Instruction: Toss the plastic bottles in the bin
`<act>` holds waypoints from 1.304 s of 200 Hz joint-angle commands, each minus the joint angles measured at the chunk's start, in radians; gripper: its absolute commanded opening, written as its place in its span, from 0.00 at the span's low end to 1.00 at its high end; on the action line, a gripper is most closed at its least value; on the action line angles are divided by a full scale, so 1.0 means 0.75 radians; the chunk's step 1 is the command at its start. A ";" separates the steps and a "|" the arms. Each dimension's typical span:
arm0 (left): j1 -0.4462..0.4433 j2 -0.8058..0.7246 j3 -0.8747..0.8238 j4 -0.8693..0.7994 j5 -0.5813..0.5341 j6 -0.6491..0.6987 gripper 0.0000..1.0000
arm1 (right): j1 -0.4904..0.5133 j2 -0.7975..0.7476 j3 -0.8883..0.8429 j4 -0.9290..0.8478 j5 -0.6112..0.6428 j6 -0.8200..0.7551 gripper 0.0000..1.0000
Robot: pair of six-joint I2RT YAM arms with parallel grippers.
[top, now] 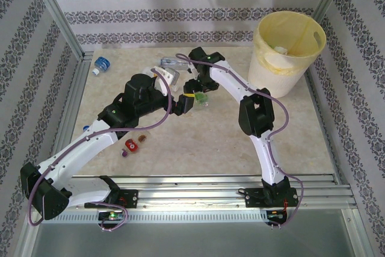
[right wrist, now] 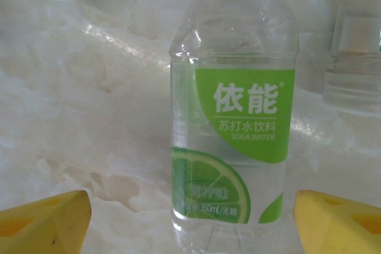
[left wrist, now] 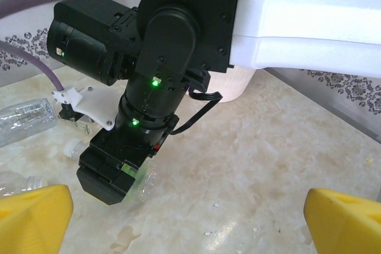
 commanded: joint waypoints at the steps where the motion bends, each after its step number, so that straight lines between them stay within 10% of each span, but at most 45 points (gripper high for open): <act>1: 0.019 -0.040 -0.012 -0.022 -0.018 0.015 1.00 | 0.009 0.035 0.060 -0.064 0.072 -0.037 0.88; 140: 0.019 -0.053 -0.045 -0.008 -0.033 0.013 1.00 | 0.008 0.230 0.239 -0.078 0.077 0.003 0.80; 261: 0.029 -0.034 -0.081 0.058 -0.025 0.003 1.00 | 0.000 0.065 0.140 -0.064 0.007 -0.039 0.41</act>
